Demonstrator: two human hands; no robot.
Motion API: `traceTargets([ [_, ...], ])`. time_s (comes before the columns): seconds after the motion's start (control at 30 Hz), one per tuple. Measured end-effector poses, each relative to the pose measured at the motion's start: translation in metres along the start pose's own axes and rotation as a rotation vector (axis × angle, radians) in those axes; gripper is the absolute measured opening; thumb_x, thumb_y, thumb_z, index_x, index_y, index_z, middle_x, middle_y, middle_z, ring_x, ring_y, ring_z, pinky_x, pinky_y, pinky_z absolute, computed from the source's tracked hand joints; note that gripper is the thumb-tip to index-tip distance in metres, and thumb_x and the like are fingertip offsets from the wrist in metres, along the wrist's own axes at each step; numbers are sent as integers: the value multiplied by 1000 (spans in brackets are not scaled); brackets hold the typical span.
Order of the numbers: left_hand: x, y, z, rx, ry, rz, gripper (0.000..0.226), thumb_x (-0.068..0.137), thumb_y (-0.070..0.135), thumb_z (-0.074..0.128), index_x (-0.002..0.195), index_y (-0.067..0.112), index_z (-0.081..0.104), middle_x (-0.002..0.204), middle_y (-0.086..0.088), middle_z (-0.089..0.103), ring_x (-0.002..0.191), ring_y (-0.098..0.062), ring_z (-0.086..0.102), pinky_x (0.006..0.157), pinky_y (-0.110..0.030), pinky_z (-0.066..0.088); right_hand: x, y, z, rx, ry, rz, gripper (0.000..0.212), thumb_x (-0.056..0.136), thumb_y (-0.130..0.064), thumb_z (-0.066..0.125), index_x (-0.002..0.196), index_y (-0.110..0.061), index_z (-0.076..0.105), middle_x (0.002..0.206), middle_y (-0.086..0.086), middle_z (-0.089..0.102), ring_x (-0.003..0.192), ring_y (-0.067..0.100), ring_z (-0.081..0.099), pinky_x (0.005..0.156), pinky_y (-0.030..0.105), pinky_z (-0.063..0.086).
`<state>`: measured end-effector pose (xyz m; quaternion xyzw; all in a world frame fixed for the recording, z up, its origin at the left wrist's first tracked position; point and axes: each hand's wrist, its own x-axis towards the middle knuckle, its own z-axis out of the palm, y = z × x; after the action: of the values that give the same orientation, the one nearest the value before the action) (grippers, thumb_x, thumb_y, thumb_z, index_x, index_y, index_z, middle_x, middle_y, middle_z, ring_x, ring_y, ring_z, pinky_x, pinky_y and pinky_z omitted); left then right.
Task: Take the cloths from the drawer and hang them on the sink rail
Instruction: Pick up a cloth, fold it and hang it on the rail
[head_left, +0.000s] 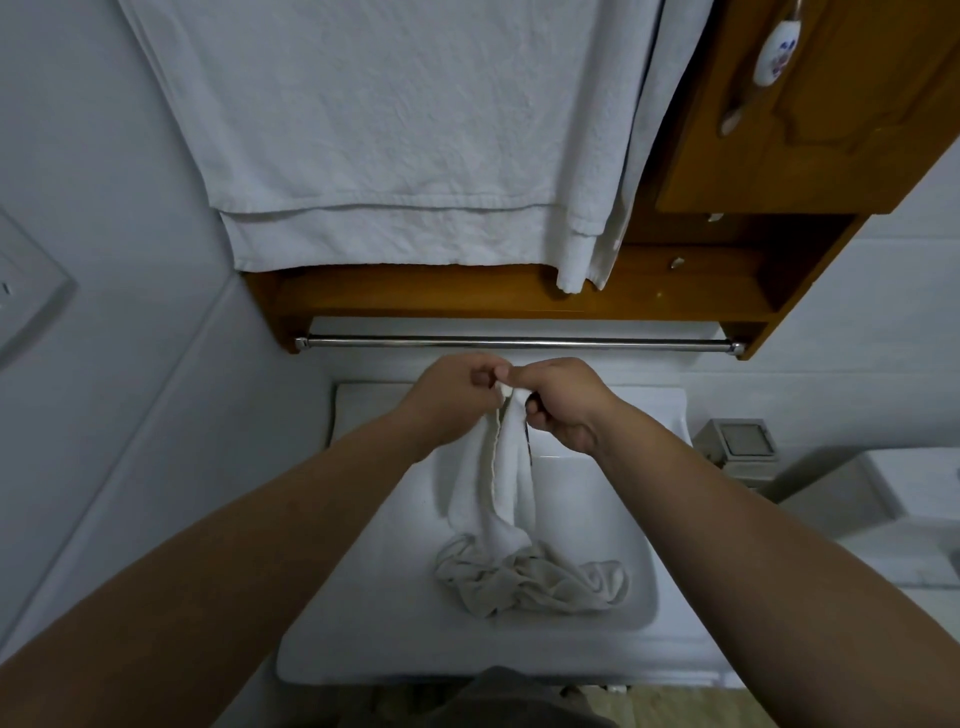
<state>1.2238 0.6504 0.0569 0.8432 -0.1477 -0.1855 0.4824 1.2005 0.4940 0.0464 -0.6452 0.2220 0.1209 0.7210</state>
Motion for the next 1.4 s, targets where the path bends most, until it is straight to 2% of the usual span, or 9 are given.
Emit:
traceTargets([
  [0.2,-7,7,6,-161,-79,18,35,78,9,78,109,22,68,96,3,75,90,-9,70,84,-25,55,-3,-2,-6,121,-29,49,38,84,-15,76,110,12,67,78,12,61,44,6,41,41,18,32],
  [0.33,1,2,10,78,106,45,26,84,21,73,109,24,72,98,6,74,91,-10,67,88,-35,54,-3,-2,-7,196,-49,80,34,84,-16,77,107,7,68,70,8,54,46,6,41,39,16,35],
  [0.53,6,-1,6,248,81,187,24,96,25,58,115,24,72,94,3,73,85,-13,65,80,-29,51,-8,-3,-12,218,-50,68,28,86,-17,75,103,4,68,63,4,56,51,8,47,44,16,42],
  [0.73,12,-8,4,288,54,248,27,100,28,50,116,24,71,94,0,73,84,-17,67,81,-40,56,-10,-6,-17,251,-81,59,19,88,-13,73,98,3,70,64,5,60,52,8,53,48,16,47],
  [0.87,12,-8,-3,537,4,363,26,100,22,51,119,21,69,85,6,67,69,-10,54,62,-11,36,-9,-1,-21,221,-93,116,14,87,-14,73,92,-1,73,63,4,58,51,7,49,45,15,43],
  [0.93,12,-6,-5,583,44,436,22,98,22,55,113,20,72,79,5,67,64,-9,51,57,-9,28,-9,0,-21,223,-109,120,13,86,-16,74,88,-3,73,64,4,54,51,7,45,45,14,40],
  [1.07,12,-4,1,490,226,466,22,91,29,66,107,18,76,86,2,76,66,-6,56,63,-5,33,-6,-2,-20,299,-93,97,14,86,-16,75,88,-2,72,67,5,55,53,7,46,48,14,41],
  [1.23,11,-11,13,624,277,563,19,93,22,61,98,11,76,78,-7,74,64,-21,66,65,-21,43,-5,2,-19,281,-61,99,15,87,-17,74,88,-1,72,67,6,59,52,8,50,48,15,46],
  [1.4,7,-4,15,587,399,451,27,91,25,49,76,16,70,60,2,60,52,-14,50,54,-24,38,-8,3,-12,335,-156,75,19,90,-17,70,98,0,72,76,11,65,55,11,59,52,18,53],
])
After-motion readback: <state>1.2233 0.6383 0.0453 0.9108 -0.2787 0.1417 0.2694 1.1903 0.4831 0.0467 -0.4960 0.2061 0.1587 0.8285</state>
